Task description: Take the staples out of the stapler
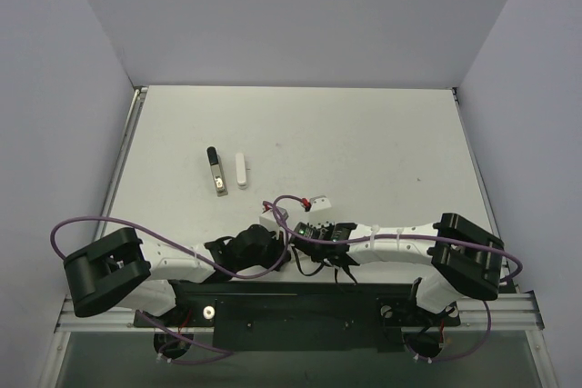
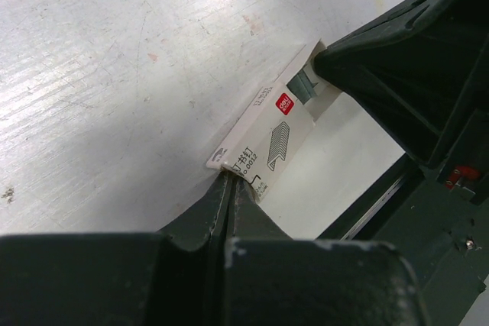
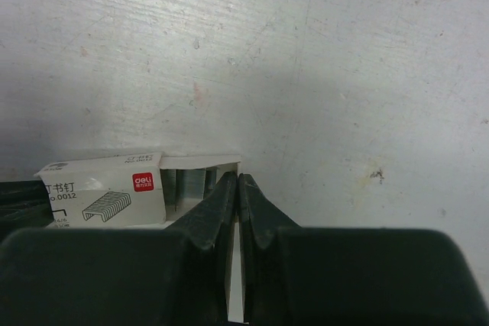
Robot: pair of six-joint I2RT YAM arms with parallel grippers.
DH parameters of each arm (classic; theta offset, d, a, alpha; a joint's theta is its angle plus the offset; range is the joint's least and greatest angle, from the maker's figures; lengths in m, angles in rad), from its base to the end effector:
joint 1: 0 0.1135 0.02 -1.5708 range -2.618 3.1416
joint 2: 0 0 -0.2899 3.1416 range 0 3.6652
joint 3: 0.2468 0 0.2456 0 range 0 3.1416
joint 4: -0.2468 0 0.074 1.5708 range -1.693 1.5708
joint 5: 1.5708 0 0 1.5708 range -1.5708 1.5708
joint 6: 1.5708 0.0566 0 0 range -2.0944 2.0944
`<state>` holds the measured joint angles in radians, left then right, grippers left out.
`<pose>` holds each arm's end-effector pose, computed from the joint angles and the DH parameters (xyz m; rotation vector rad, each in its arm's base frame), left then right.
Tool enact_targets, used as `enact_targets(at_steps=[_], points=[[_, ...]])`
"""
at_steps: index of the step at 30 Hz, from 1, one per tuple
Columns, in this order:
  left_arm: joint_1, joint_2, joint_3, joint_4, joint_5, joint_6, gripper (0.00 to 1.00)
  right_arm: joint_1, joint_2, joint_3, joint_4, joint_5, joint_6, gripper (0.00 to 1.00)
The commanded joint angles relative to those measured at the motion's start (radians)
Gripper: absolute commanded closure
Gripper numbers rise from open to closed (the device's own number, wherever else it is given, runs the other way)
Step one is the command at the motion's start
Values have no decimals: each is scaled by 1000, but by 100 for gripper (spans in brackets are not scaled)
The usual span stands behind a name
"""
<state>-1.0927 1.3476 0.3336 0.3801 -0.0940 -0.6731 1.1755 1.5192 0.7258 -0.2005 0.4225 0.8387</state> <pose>0.1141 -0.2086 0.1485 0.4336 2.3043 -0.8464 0.1305 0.2526 0.1701 -0.2585 2.4569 0.3359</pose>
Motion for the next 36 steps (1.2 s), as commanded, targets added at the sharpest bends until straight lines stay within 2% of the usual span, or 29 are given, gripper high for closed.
enact_targets(at_steps=[1, 8, 13, 20, 22, 24, 26, 27, 36], points=[[-16, 16, 13, -1, 0, 15, 100, 15, 10, 31, 32, -50, 23, 100], [-19, -8, 2, -23, -18, 23, 100, 1, -53, 6, 1, -11, -3, 99], [-19, -19, 4, -29, -19, 27, 100, -13, -138, -23, -25, 10, -13, 78], [-19, -16, 7, -38, -21, 35, 100, -39, -258, -48, -108, 53, -13, 70], [-19, -18, 10, -40, -21, 36, 100, -59, -284, -75, -117, 50, -13, 72], [-19, -21, 10, -44, -24, 37, 100, -85, -306, -101, -117, 36, -15, 80], [-19, -24, 12, -52, -29, 37, 100, -114, -323, -123, -113, 21, -18, 96], [-19, -25, 12, -55, -32, 37, 100, -119, -327, -130, -111, 9, -20, 99], [-19, -59, 42, -161, -79, 32, 100, -155, -280, -170, -8, -93, -39, 100]])
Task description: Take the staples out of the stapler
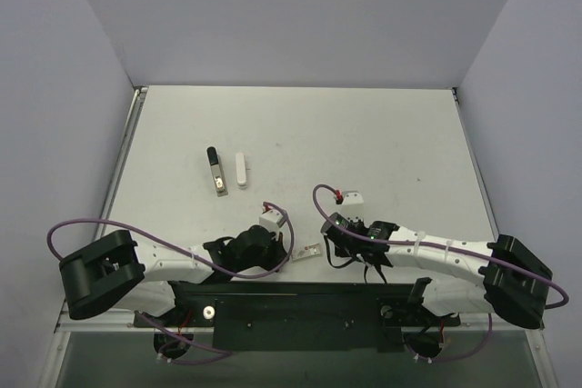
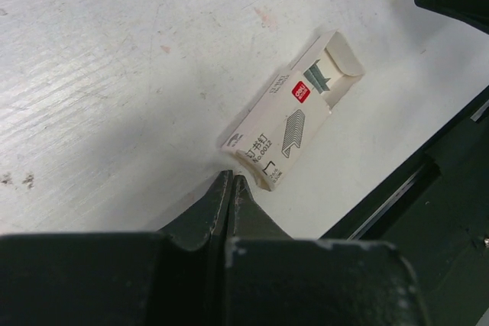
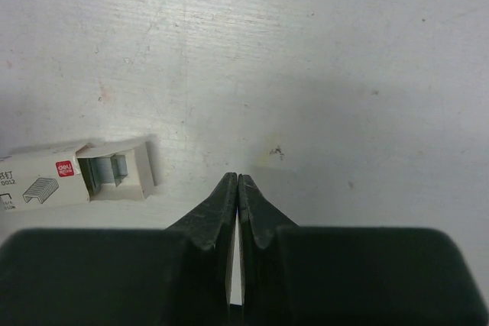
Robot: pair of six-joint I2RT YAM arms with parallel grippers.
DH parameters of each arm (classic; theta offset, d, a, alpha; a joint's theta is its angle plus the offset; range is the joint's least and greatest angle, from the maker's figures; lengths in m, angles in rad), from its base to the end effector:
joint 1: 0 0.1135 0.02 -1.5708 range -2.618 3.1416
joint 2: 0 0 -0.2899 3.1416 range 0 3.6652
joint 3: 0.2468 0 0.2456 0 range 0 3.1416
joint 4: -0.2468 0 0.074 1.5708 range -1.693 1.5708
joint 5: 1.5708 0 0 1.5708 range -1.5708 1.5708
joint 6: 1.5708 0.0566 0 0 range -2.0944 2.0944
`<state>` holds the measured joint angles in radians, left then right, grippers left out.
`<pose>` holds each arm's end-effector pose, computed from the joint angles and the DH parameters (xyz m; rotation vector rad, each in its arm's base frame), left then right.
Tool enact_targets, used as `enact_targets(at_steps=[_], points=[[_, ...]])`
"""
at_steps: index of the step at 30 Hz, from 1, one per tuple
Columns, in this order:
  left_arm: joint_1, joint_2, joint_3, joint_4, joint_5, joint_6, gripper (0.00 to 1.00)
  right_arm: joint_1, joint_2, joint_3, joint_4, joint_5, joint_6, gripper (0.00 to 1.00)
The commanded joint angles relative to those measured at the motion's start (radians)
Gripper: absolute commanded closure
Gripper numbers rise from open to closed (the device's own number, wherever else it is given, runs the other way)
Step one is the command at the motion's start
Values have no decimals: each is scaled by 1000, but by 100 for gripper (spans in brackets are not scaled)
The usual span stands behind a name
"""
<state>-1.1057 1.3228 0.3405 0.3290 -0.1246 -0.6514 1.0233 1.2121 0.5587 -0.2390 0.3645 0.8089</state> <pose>0.1114 -0.2063 0.1506 0.4580 2.3022 -0.7986 0.1335 0.1803 0.1890 -0.1024 2.4229 0.4057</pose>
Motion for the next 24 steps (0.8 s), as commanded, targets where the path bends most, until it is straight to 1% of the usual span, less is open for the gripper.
enact_targets(at_steps=[1, 4, 8, 14, 19, 23, 24], points=[[-6, -37, 41, -123, -55, 9, 100, -3, 35, -3, 43, -42, -10, 100], [-6, -45, 72, -189, -73, 9, 100, -3, 50, -5, 61, -64, -10, 100], [-6, -25, 94, -219, -75, 3, 100, -3, 64, -16, 95, -85, -8, 100], [-9, 61, 146, -237, -52, 1, 100, -3, 84, -26, 141, -117, -4, 100], [-29, 142, 224, -317, -70, -1, 100, 1, 83, -36, 158, -131, 3, 100], [-45, 173, 249, -327, -89, -2, 100, 3, 79, -46, 173, -141, 9, 100], [-46, 176, 250, -359, -89, -5, 100, 6, 79, -49, 182, -145, 12, 100]])
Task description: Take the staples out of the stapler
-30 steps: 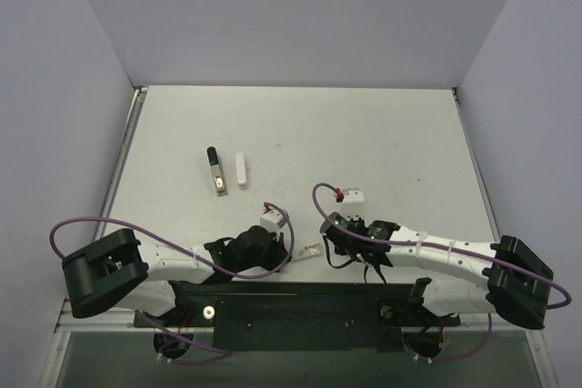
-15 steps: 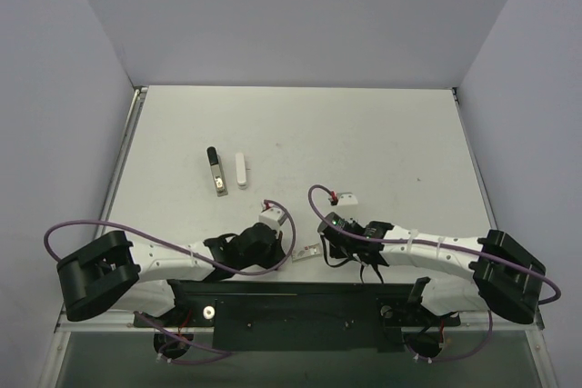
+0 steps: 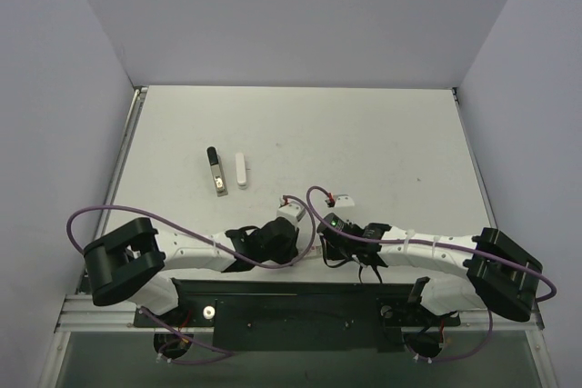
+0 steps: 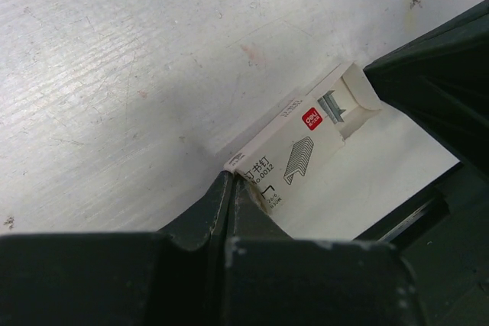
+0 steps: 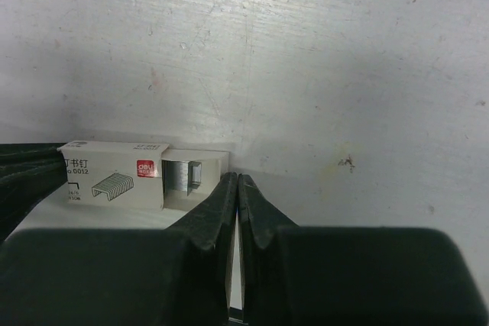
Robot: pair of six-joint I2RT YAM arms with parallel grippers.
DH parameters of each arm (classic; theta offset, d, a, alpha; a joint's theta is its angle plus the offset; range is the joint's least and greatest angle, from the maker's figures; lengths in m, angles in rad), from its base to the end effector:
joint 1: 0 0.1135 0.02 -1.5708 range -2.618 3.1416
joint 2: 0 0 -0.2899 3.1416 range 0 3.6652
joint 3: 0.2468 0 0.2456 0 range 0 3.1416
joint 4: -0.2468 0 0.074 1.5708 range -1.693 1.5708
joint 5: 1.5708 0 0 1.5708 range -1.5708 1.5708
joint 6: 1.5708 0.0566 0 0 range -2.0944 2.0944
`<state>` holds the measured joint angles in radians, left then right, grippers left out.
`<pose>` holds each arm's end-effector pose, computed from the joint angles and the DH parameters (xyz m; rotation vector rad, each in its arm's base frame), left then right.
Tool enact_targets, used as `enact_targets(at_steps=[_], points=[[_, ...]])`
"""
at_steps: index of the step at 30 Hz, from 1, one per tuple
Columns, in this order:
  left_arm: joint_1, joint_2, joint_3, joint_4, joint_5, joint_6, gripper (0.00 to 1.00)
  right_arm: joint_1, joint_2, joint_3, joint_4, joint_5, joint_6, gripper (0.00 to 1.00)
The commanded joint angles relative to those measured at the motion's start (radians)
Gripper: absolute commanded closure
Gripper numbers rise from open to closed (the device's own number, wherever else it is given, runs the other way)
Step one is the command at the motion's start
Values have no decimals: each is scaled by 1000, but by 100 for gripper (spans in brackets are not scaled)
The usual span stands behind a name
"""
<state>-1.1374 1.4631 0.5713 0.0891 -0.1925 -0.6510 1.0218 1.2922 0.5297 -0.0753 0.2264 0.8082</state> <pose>0.1254 -0.2451 0.1609 0.4964 2.3971 -0.6229 0.1363 0.1984 0.1751 -0.1556 2.4589 0.5782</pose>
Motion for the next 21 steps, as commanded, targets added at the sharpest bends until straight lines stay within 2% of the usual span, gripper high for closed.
enact_targets(at_steps=[1, 8, 13, 21], points=[[-18, 40, 25, -121, -22, -3, 100, 9, 1, -23, 23, -12, 13, 100], [-30, 80, 56, -132, -27, 2, 100, 11, 10, -42, 66, -38, 45, 100], [-32, 82, 56, -134, -28, 1, 100, 17, 19, -51, 155, -79, 71, 100], [-41, 71, 48, -132, -36, -4, 100, 75, 123, 16, 198, -113, 92, 100]])
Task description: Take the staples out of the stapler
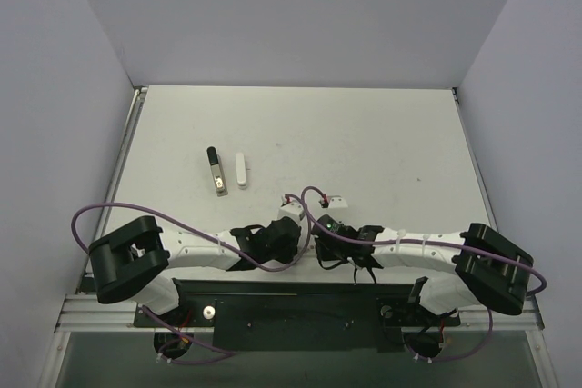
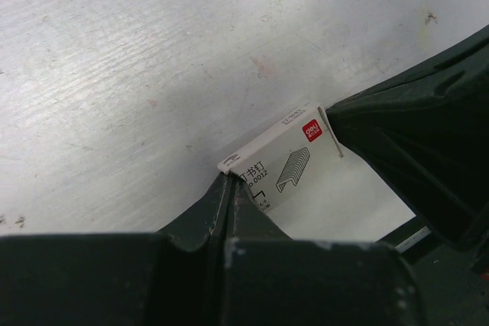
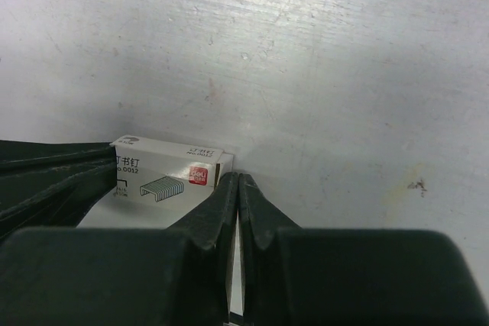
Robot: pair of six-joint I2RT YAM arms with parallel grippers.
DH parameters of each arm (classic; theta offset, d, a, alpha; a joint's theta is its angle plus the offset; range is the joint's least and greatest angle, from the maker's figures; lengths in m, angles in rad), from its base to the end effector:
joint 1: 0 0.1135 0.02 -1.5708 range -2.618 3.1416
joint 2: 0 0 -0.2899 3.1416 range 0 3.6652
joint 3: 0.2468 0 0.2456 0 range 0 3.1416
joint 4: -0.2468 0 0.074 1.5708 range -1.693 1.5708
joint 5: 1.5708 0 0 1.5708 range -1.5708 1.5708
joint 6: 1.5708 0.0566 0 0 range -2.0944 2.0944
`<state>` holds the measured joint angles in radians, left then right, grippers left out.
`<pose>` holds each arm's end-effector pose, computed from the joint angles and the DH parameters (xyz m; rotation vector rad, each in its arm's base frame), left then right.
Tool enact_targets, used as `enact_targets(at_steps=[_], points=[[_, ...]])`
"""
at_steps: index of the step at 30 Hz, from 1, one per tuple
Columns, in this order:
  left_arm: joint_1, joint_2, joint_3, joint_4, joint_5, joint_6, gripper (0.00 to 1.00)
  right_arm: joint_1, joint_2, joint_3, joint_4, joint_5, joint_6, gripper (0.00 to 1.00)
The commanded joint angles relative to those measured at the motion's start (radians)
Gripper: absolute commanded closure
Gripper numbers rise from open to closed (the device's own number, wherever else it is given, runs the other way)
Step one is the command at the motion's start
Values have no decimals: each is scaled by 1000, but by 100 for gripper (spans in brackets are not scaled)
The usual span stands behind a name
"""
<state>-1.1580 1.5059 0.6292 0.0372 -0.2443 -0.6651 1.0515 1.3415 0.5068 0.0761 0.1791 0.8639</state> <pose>0.1272 -0.2563 0.1622 0.4864 2.4056 -0.5576 0.1341 0.2143 0.1704 -0.1345 2.4347 0.7310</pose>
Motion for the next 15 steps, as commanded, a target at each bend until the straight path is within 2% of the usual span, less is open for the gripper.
enact_targets(at_steps=[1, 15], points=[[-20, 25, -11, -83, 14, 9, 100, 45, 79, 48, 45, -66, 38, 100], [-20, -117, -37, -149, -75, 10, 100, -5, -70, 38, -130, 65, -11, 100]])
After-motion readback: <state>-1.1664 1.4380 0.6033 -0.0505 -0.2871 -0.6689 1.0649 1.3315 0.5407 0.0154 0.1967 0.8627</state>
